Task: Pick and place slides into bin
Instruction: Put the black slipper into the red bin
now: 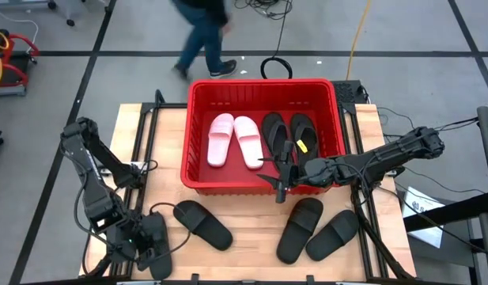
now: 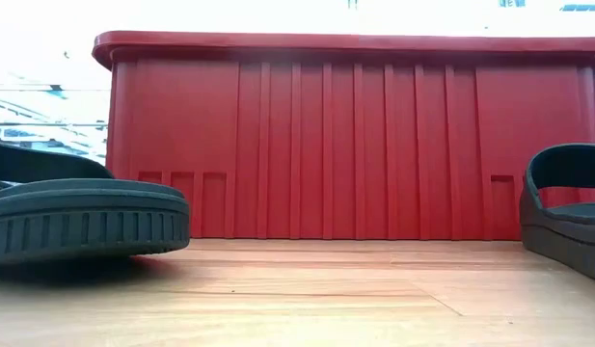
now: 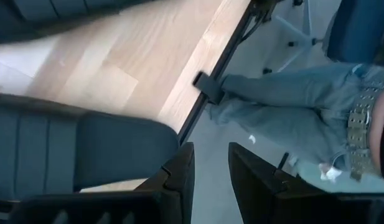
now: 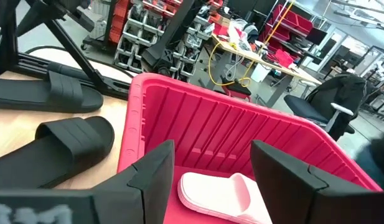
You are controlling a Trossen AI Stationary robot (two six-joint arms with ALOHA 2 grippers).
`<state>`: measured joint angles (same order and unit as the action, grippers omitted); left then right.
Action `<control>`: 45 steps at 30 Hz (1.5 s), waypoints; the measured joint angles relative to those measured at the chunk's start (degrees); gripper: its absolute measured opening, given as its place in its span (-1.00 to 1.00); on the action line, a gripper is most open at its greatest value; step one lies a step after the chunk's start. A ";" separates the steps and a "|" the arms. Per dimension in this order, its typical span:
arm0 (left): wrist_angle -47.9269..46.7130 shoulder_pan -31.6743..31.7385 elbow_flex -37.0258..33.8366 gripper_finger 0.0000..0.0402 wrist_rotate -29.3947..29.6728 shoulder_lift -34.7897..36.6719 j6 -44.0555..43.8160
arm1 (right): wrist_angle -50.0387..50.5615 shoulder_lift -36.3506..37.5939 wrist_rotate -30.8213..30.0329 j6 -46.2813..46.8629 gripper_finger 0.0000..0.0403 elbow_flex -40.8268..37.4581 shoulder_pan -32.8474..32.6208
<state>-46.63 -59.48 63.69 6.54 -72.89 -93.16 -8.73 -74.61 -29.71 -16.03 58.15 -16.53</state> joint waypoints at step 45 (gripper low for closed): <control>-14.30 1.28 -5.72 -0.54 0.74 -4.07 16.84 | -0.07 0.00 -0.22 0.28 -0.03 0.00 0.06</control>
<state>-60.93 -58.20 57.98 7.27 -76.96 -76.32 -8.80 -74.61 -29.93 -15.75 58.15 -16.47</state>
